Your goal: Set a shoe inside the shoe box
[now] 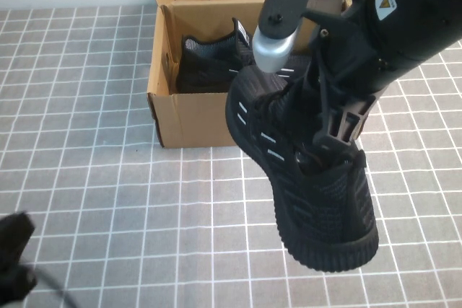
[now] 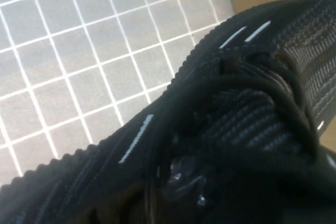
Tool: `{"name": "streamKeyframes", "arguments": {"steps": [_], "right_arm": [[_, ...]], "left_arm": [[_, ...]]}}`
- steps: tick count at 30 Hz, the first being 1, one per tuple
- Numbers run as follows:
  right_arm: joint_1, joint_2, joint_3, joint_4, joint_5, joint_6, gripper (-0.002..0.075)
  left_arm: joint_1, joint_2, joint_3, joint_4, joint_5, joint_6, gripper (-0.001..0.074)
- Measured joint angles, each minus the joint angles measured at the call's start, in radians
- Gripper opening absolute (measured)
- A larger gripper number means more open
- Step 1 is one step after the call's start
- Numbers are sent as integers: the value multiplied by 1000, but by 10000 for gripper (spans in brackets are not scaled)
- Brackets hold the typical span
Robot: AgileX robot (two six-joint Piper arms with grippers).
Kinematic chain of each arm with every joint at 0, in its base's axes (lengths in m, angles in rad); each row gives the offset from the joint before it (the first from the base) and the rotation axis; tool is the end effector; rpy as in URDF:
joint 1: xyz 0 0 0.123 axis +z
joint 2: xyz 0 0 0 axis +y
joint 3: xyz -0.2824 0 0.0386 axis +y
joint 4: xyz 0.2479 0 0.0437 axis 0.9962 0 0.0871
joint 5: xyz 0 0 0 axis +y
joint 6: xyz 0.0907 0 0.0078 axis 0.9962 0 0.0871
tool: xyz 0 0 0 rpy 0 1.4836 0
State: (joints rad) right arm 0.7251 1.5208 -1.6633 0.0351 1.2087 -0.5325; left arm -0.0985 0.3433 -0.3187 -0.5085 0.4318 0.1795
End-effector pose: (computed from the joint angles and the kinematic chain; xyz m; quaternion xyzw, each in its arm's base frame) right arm 0.2332 0.2107 0.4099 -0.5616 0.7742 0.0455 0.2885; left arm 0.0783 -0.0264 0.2638 -0.0171 0.8085 -0.1936 0.5554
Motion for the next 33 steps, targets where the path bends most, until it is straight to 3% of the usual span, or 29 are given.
{"name": "streamKeyframes", "arguments": {"steps": [7,17,21,26,33], "right_arm": [[-6,14,-10,-56,-48,0,5],[-159,93,-164,-35,-62,-2,5],[-259,156,-259,60,-47,-44,4],[-402,250,-393,341,41,-212,4],[-452,322,-482,529,57,-386,4]], "left_arm": [[0,373,-290,-38,151,270,-1],[0,800,-642,-424,390,748,-1],[0,932,-755,-550,522,897,-1],[0,1068,-877,-605,663,965,-1],[0,1177,-1019,-605,769,1049,-1]]}}
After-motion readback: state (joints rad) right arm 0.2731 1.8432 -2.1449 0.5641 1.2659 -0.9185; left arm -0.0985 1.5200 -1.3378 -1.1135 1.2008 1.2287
